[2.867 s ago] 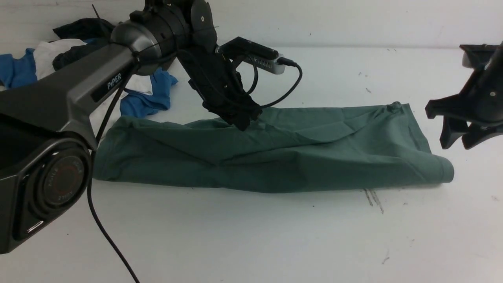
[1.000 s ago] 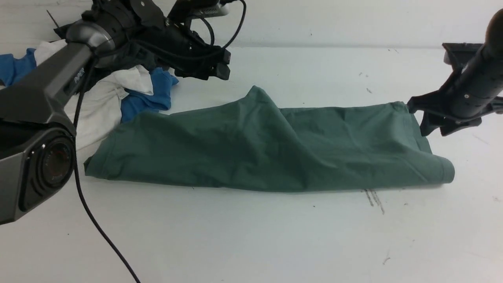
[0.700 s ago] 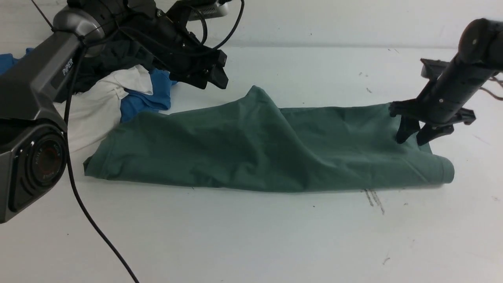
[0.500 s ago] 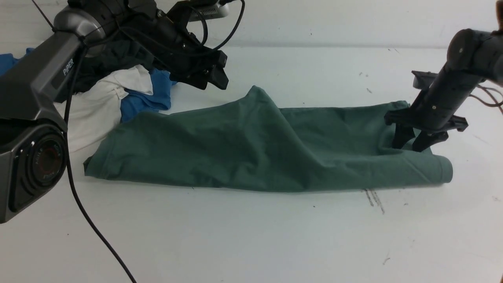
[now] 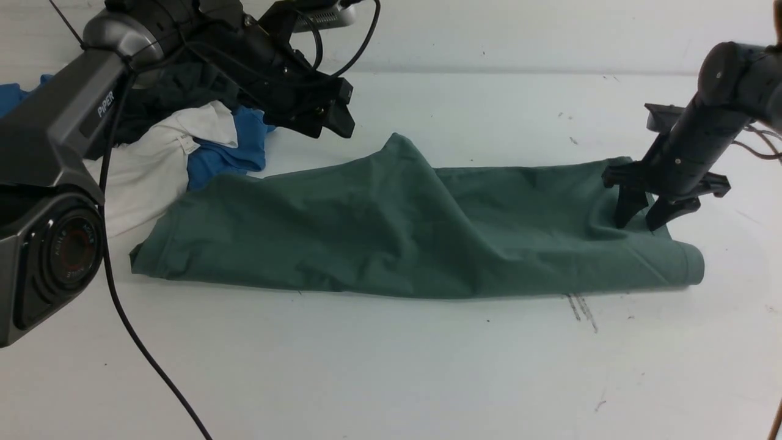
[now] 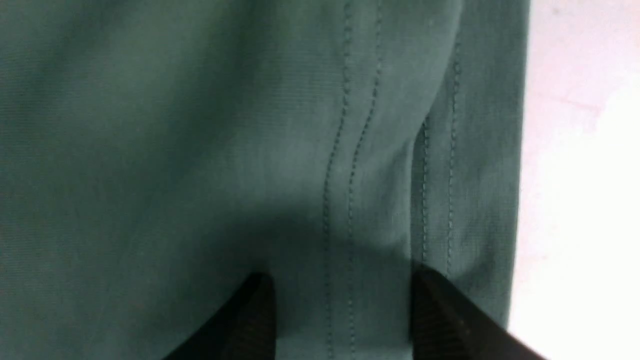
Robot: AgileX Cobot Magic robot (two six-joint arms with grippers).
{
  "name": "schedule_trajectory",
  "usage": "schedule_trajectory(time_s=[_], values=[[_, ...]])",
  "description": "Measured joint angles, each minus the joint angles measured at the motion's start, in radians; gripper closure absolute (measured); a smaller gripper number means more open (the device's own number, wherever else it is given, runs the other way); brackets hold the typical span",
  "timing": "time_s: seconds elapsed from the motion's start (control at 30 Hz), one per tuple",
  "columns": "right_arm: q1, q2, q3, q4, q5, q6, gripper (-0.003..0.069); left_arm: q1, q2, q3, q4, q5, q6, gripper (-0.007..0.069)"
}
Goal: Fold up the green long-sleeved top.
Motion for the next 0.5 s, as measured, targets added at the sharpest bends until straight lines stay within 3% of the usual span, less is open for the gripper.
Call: schedule_trajectory(time_s=[0.1,0.27,0.37,0.5], values=[[0.0,0.003,-0.002,-0.002,0.0,-0.002,0.0322,0.0,0.0,0.0,0.0,-0.001,0.0,0.0229],[-0.001,0.008,-0.018,-0.029,0.004,-0.008,0.0465,0.0,0.0,0.0,0.0,-0.005,0.0,0.0229],[-0.001,0.024,-0.063,-0.07,0.008,-0.008,0.0612,0.0,0.0,0.0,0.0,-0.005,0.0,0.0229],[-0.001,0.028,-0.123,-0.106,0.008,-0.008,0.0665,0.0,0.0,0.0,0.001,-0.005,0.004,0.0229]])
